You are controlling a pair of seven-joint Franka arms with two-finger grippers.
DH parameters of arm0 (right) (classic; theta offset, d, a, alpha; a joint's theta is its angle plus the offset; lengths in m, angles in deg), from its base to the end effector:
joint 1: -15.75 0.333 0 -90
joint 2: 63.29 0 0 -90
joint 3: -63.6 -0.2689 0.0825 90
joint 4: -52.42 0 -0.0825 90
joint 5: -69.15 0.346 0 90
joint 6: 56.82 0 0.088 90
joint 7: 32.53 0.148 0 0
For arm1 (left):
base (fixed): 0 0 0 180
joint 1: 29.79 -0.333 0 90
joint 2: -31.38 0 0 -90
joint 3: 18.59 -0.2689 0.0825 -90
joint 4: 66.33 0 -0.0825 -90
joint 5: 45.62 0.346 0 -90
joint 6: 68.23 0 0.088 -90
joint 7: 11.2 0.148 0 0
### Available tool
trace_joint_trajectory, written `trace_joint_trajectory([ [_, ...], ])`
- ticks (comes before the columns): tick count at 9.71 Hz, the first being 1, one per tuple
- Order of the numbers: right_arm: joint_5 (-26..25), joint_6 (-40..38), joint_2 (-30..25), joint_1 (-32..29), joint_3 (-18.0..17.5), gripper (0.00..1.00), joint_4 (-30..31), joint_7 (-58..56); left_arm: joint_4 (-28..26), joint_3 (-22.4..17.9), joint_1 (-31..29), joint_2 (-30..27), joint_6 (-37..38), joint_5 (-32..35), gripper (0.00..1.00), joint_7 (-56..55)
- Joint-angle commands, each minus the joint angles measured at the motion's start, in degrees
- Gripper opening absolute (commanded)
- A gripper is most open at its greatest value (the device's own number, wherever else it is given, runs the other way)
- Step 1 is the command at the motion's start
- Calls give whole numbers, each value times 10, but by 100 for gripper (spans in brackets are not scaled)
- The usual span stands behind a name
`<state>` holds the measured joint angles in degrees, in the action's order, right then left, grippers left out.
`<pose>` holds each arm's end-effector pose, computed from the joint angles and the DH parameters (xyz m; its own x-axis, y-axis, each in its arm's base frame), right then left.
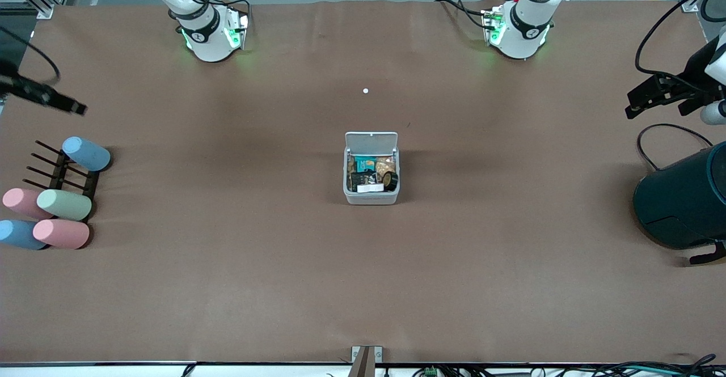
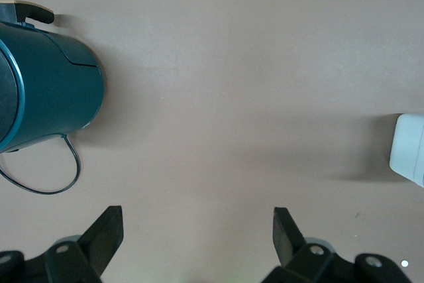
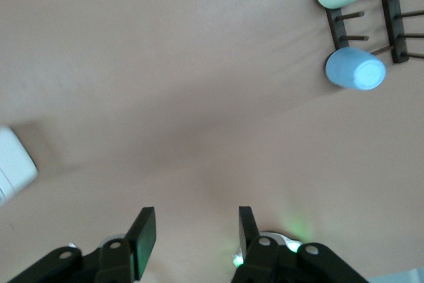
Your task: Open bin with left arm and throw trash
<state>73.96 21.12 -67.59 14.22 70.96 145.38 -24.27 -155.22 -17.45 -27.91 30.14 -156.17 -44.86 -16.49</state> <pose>0.4614 -0.0601 0.5365 0.9418 -0.2724 -0.1972 -0.2899 -0.9548 -0.0657 0.5071 -0.0248 0.5527 0.9992 0.0401 0.0063 0.0402 -0.9991 -0.0132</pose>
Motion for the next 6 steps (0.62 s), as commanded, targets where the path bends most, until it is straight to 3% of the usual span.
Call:
trace_joint_trajectory([
  [1, -38, 14, -61, -27, -16, 87, 52, -121, 14, -3, -2, 4, 11, -9, 100, 2],
  [2, -54, 18, -52, -11, -18, 100, 22, -120, 14, -3, -2, 5, 11, -9, 100, -2],
  [4, -55, 16, 15, 20, -18, 100, -60, -117, 14, -3, -2, 7, 10, -9, 100, -2],
  [6, -59, 20, 19, 41, -18, 100, -65, -113, 15, -3, -2, 8, 9, -8, 100, -2],
])
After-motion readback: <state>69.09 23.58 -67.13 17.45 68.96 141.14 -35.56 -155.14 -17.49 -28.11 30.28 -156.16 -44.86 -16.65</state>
